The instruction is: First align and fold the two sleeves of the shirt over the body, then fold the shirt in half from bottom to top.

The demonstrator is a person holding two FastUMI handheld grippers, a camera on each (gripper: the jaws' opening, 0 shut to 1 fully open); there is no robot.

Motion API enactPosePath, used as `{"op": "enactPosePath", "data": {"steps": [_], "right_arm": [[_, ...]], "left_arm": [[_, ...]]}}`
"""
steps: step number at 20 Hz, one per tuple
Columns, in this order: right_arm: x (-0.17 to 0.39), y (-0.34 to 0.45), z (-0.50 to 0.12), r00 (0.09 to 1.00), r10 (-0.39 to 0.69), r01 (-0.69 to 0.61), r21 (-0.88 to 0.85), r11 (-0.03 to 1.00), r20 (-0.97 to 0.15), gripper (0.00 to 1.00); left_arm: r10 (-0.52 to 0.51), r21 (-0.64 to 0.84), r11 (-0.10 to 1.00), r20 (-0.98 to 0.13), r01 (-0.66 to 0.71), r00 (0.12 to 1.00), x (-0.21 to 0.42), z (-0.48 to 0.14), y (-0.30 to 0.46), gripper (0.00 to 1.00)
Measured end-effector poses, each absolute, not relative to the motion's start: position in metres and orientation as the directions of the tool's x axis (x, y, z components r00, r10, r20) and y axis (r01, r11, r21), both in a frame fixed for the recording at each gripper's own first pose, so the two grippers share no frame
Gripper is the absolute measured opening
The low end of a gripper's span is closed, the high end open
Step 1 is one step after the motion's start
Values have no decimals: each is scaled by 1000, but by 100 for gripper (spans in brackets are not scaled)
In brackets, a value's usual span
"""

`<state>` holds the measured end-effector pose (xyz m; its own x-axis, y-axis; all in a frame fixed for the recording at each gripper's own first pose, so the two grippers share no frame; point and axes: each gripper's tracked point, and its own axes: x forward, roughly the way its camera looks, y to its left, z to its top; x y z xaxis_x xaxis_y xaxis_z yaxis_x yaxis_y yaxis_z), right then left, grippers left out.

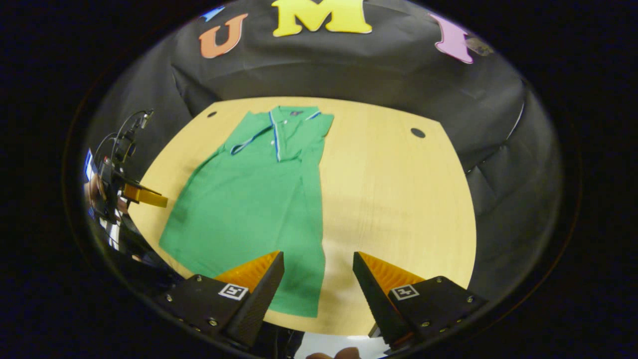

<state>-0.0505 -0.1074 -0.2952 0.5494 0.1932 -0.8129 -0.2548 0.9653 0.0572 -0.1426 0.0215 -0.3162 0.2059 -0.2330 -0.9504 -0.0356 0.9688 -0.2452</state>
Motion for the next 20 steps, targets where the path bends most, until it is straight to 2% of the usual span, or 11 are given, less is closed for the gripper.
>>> {"op": "enactPosePath", "data": {"steps": [3,6,12,13,14,20], "right_arm": [[-79,-108,-325,476,178,-276,46,960,-861,88],[-96,-102,-346,440,166,-280,40,959,-883,88],[-116,-96,-373,398,143,-285,26,958,-906,88],[-119,-96,-376,390,142,-279,30,960,-910,88],[-121,-95,-380,383,146,-273,39,961,-912,88],[-134,-90,-406,337,126,-239,44,970,-933,89]], "left_arm": [[-232,-243,968,-961,-61,150,-197,-328,18,85],[-219,-231,967,-969,-105,112,-222,-331,14,85],[-182,-193,974,-978,-116,104,-203,-314,18,83],[-179,-190,975,-979,-114,98,-200,-310,13,93],[-173,-181,979,-981,-99,87,-201,-310,7,85],[-64,-63,997,-998,51,25,-197,-301,-17,86]]}}
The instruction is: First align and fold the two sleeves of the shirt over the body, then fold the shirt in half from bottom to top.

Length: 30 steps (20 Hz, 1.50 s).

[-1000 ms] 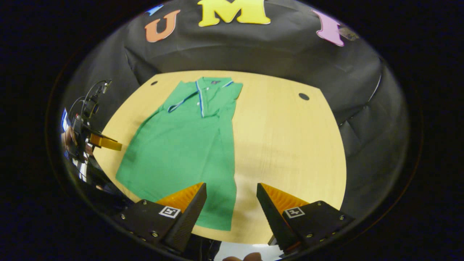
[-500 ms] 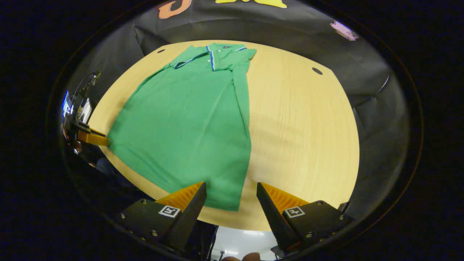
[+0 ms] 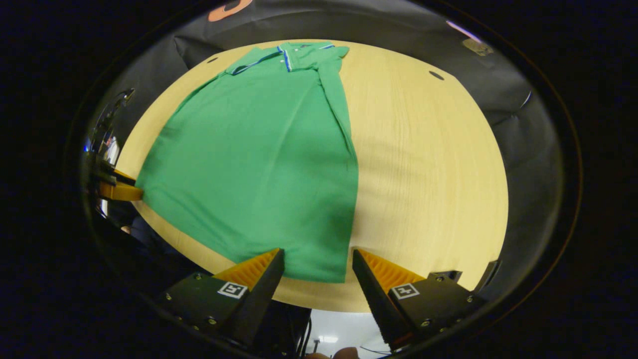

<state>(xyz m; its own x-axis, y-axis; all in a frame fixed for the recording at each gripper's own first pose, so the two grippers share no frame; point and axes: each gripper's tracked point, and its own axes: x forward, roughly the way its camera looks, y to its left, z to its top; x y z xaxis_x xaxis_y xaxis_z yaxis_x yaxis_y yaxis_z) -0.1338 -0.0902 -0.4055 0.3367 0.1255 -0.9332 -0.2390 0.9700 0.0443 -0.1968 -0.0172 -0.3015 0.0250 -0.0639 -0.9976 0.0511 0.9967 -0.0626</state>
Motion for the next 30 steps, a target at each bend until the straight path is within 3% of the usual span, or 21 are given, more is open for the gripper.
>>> {"op": "enactPosePath", "data": {"steps": [5,6,7,8,9,10,11,12,13,14,15,16,18,30], "right_arm": [[-137,-89,-406,330,122,-231,45,972,-936,91],[-138,-89,-408,326,125,-244,44,969,-937,89],[-137,-89,-407,321,129,-248,49,968,-938,86],[-135,-89,-407,318,130,-242,53,969,-939,75],[-134,-89,-407,312,130,-236,56,970,-941,66],[-134,-89,-406,302,126,-237,54,970,-945,48],[-134,-86,-406,299,137,-250,61,966,-944,45],[-131,-80,-406,304,155,-243,80,967,-940,44],[-131,-81,-406,302,147,-232,77,970,-942,25],[-130,-80,-405,296,146,-234,76,969,-944,6],[-132,-80,-404,292,155,-233,87,969,-944,6],[-135,-79,-400,294,155,-215,92,972,-943,6],[-132,-81,-404,284,163,-215,103,971,-945,2],[-113,-89,-353,319,273,-131,243,961,-908,1]], "left_arm": [[-19,-18,999,-1000,49,21,-182,-298,-52,86],[-20,-19,999,-1000,36,17,-183,-300,-30,96],[-22,-21,999,-1000,40,18,-186,-302,-24,92],[-25,-24,998,-1000,58,17,-182,-304,-47,77],[-28,-27,997,-1000,71,13,-179,-302,-53,73],[-31,-30,997,-999,77,10,-176,-304,-63,65],[-36,-35,996,-999,80,8,-172,-305,-72,70],[-48,-47,996,-999,77,8,-168,-303,-77,52],[-60,-59,996,-998,65,8,-164,-304,-79,45],[-80,-79,995,-997,52,6,-167,-301,-68,28],[-97,-97,995,-995,26,6,-168,-299,-61,23],[-111,-111,994,-994,7,5,-173,-299,-53,9],[-143,-143,990,-990,-17,-6,-173,-295,-48,6],[-219,-220,975,-967,7,129,-133,-214,-39,4]]}}
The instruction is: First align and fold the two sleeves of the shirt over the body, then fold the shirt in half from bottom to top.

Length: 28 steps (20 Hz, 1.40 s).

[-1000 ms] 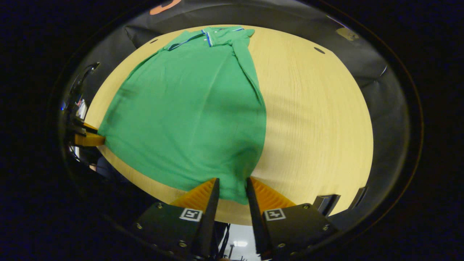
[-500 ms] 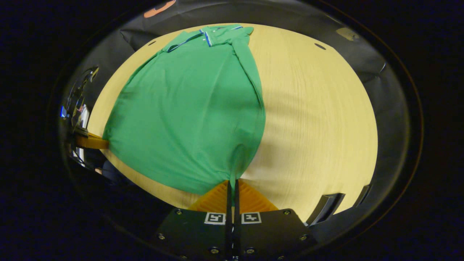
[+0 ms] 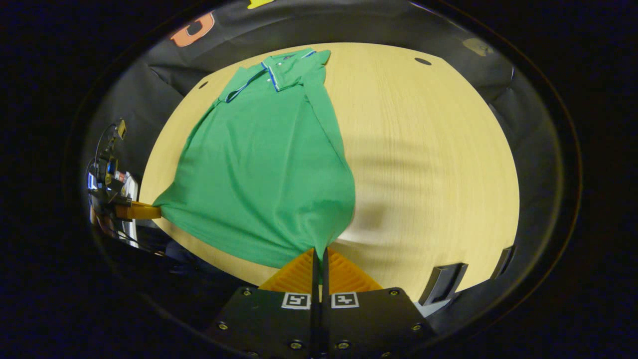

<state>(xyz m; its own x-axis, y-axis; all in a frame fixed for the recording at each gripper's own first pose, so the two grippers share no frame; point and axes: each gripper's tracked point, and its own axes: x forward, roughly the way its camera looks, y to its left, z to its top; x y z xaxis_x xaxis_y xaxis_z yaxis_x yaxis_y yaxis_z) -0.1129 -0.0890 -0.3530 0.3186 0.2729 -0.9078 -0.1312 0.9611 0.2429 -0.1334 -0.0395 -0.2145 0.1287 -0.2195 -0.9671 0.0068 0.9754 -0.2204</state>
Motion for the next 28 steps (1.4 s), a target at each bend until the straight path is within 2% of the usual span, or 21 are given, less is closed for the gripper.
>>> {"op": "enactPosePath", "data": {"steps": [10,16,24,28], "right_arm": [[-30,-84,-272,436,334,-155,296,943,-836,1],[29,-73,-234,496,330,-220,252,942,-803,1],[101,-62,-187,598,310,-220,221,950,-739,1],[144,-60,-163,677,281,-201,197,960,-680,1]], "left_arm": [[-255,-243,967,-925,76,281,-19,-126,-22,3],[-253,-223,967,-901,126,353,17,-144,-13,4],[-269,-233,963,-853,135,448,95,-112,-11,4],[-260,-227,966,-826,128,499,137,-100,-3,3]]}}
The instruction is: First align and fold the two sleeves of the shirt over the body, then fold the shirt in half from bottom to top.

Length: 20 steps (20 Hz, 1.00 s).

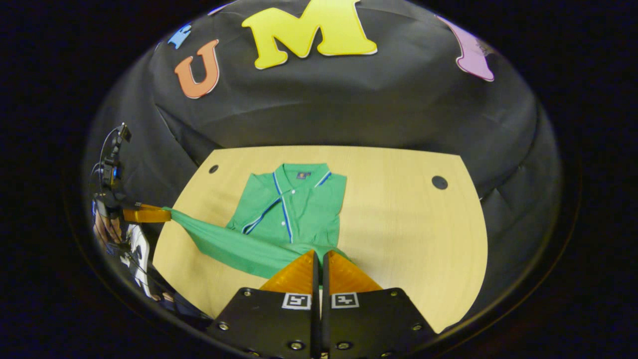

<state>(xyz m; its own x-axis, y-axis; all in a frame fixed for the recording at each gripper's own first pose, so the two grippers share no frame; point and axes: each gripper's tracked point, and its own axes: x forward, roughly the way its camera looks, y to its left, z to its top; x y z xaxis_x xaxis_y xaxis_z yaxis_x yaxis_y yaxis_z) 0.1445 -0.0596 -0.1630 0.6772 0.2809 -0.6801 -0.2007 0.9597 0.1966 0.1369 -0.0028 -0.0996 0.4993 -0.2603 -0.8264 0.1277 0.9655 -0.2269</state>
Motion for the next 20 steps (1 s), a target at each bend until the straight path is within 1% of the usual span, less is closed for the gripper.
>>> {"op": "enactPosePath", "data": {"steps": [4,8,10,14,17,20], "right_arm": [[185,-53,-148,742,266,-222,149,964,-615,1],[223,-46,-147,778,259,-233,120,965,-572,1],[242,-43,-148,797,268,-233,133,963,-542,1],[287,-45,-160,833,255,-186,185,965,-491,1],[312,-48,-178,844,240,-171,183,968,-479,1],[334,-40,-198,841,247,-153,227,962,-481,1]], "left_arm": [[-251,-227,967,-781,115,572,190,-88,4,3],[-248,-242,965,-737,97,628,230,-93,4,4],[-237,-240,967,-712,89,661,250,-97,4,4],[-208,-238,969,-662,61,720,288,-111,8,3],[-197,-248,968,-631,46,750,313,-126,5,4],[-210,-269,962,-610,50,764,332,-142,-2,3]]}}
